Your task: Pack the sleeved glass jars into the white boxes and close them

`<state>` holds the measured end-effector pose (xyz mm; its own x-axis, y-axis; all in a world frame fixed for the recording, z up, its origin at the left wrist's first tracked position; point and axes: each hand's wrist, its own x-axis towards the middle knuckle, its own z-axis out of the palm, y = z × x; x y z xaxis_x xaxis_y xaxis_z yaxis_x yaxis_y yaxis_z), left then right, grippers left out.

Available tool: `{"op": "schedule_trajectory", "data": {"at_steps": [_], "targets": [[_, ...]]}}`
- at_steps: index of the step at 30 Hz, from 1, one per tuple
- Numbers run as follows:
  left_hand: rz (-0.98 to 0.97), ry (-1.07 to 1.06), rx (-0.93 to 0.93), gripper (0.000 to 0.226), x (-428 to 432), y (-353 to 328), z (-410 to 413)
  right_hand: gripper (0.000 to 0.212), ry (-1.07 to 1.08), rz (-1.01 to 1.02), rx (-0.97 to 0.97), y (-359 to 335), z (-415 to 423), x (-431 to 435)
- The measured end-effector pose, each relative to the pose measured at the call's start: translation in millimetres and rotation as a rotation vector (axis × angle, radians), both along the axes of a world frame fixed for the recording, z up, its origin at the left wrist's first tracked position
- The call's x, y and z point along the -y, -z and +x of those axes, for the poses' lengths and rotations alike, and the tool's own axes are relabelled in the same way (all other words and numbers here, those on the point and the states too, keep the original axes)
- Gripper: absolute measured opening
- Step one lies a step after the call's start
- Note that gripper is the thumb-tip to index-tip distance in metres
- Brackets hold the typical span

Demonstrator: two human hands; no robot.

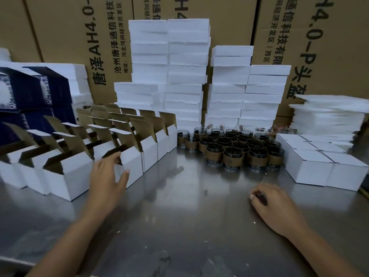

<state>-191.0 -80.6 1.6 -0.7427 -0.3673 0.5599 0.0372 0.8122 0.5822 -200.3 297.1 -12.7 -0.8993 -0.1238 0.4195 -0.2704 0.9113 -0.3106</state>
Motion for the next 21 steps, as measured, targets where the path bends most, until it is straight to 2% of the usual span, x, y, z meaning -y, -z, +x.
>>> {"op": "schedule_trajectory", "data": {"at_steps": [7, 13, 21], "targets": [[-0.178, 0.032, 0.034, 0.04, -11, -1, -2, 0.006, 0.008, -0.032, 0.003, 0, 0, 1], [-0.263, 0.206, -0.095, 0.033, -61, -7, 5, 0.006, -0.009, -0.062, -0.006, 0, -1, 1], [-0.411, 0.454, -0.254, 0.037, -170, -17, -7, 0.009, 0.013, -0.119, -0.018, 3, -6, -3]]}}
